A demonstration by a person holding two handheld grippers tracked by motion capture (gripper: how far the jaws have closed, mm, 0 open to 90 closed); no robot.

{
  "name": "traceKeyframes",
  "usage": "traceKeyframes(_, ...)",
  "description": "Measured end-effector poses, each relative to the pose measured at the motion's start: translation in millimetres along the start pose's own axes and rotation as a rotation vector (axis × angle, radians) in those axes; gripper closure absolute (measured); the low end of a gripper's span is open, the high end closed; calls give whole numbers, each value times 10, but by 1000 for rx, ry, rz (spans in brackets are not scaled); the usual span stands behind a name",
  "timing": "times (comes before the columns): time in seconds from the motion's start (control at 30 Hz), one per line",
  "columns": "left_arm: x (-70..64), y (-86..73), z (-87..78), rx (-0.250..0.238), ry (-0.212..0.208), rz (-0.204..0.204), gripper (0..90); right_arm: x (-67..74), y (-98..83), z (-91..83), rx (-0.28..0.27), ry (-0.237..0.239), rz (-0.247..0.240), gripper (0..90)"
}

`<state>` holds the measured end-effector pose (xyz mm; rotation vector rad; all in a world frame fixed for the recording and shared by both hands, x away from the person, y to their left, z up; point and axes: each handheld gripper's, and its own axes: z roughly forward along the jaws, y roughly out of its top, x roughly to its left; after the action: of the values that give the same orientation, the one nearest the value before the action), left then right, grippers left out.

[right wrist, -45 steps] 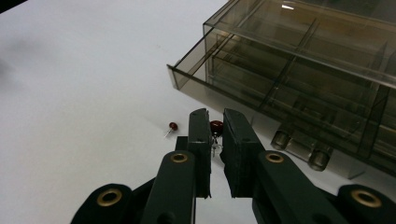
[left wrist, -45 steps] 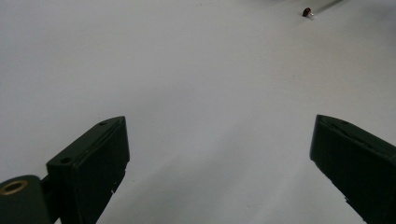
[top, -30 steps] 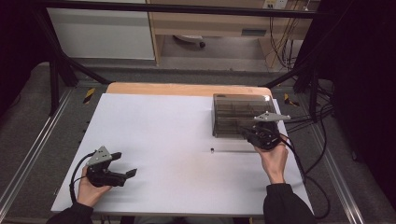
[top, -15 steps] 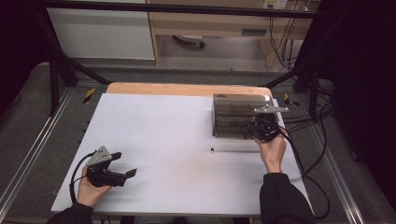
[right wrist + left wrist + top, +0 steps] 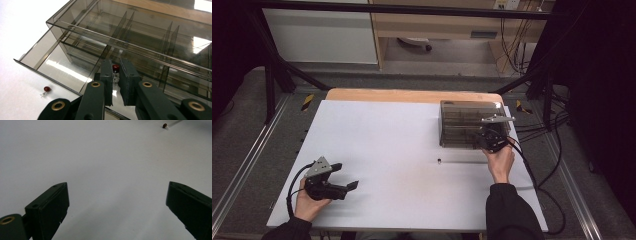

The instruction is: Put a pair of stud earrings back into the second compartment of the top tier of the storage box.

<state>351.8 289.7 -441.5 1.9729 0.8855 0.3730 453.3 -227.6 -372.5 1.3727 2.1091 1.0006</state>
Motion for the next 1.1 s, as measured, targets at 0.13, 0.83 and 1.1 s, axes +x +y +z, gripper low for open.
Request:
traceKeyframes(0.13,-1,1,-1,0,-1,0,43,2,-5,11,6,0,-3,816)
traceKeyframes(0.83,-3,3,0,0,-1,1,43,173,-45,-361,-132,44,-57,308)
traceKeyframes(1.1,-4,3,2,1,-1,1,43,297,-156,-474,-150,77,-54,131)
